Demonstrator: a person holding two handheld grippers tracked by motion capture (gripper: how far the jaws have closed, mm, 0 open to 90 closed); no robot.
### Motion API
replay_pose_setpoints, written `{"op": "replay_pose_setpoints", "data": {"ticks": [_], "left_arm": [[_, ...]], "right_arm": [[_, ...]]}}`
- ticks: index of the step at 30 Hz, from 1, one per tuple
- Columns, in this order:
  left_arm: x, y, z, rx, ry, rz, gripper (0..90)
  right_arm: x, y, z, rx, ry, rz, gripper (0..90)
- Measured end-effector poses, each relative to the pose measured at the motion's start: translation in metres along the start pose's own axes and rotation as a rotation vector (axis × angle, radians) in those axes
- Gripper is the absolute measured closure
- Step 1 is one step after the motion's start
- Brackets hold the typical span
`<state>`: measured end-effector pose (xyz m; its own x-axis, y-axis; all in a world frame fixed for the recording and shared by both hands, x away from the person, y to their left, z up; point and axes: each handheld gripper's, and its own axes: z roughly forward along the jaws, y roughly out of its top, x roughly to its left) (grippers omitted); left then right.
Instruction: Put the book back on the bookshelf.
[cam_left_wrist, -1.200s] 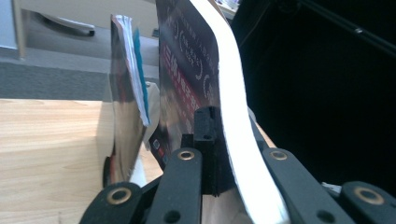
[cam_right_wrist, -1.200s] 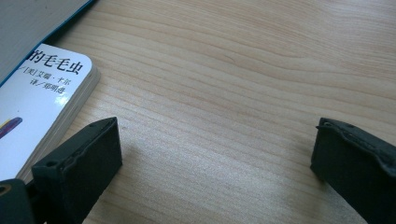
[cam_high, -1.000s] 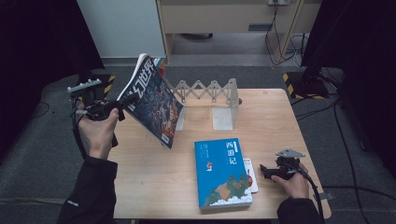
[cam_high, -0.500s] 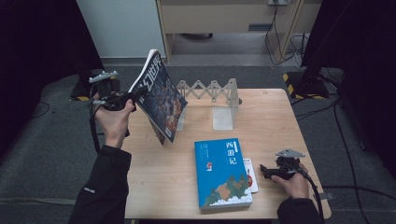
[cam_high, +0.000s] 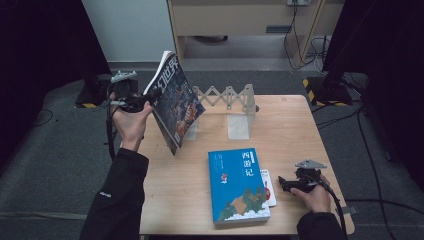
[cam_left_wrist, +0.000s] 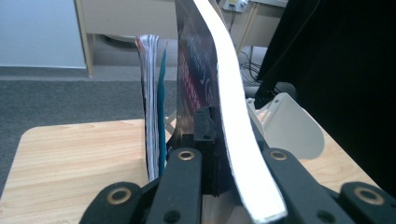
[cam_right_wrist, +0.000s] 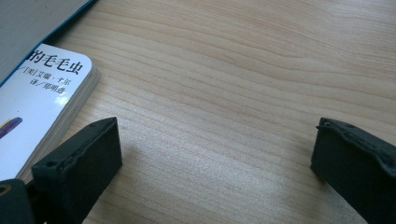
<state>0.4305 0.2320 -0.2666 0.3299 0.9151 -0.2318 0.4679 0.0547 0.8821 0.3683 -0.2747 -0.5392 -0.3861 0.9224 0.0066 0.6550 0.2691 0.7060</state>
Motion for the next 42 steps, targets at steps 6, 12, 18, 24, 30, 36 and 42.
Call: {"op": "replay_pose_setpoints", "data": {"ticks": [6,12,18,24,30,36,42], "left_arm": [[0.003,-0.003,-0.023,0.010,-0.027,-0.013,82.1],[0.003,-0.004,-0.030,0.009,-0.002,-0.007,82.1],[-0.002,-0.003,-0.014,-0.008,0.031,0.002,82.1],[-0.011,-0.002,0.009,-0.013,0.053,0.008,82.1],[-0.017,-0.002,0.029,0.002,0.082,0.032,82.1],[-0.018,-0.005,0.043,0.016,0.097,0.026,82.1],[-0.021,-0.008,0.057,0.025,0.127,0.038,82.1]], "right_arm": [[0.000,0.000,0.000,-0.001,-0.001,0.000,1.8],[0.000,0.000,0.000,-0.001,-0.002,0.000,1.8],[0.000,0.000,0.000,-0.001,-0.002,0.000,1.8],[0.000,0.000,0.000,0.001,0.000,0.000,1.8],[0.000,0.000,0.000,0.000,0.000,-0.002,1.7],[0.000,0.000,0.000,0.002,0.002,-0.003,1.6],[0.000,0.000,0.000,0.001,0.002,-0.003,1.6]]}}
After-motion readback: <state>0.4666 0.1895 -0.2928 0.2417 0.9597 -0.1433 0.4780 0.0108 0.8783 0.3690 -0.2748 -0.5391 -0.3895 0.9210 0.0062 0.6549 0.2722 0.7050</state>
